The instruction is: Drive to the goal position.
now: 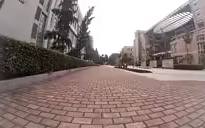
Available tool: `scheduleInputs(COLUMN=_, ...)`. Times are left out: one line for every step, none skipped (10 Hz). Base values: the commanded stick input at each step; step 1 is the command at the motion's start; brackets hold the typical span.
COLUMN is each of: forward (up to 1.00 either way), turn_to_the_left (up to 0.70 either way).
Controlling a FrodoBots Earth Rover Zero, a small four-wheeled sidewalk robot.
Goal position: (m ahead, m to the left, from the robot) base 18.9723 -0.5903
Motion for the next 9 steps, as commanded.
scheduleInputs(forward=0.7, turn_to_the_left=0.0)
scheduleInputs(forward=0.7, turn_to_the_left=0.0)
scheduleInputs(forward=0.7, turn_to_the_left=0.0)
scheduleInputs(forward=0.7, turn_to_the_left=0.0)
scheduleInputs(forward=0.7, turn_to_the_left=0.0)
scheduleInputs(forward=0.7, turn_to_the_left=0.0)
scheduleInputs(forward=0.7, turn_to_the_left=0.0)
scheduleInputs(forward=0.7, turn_to_the_left=0.0)
scheduleInputs(forward=0.7, turn_to_the_left=0.0)
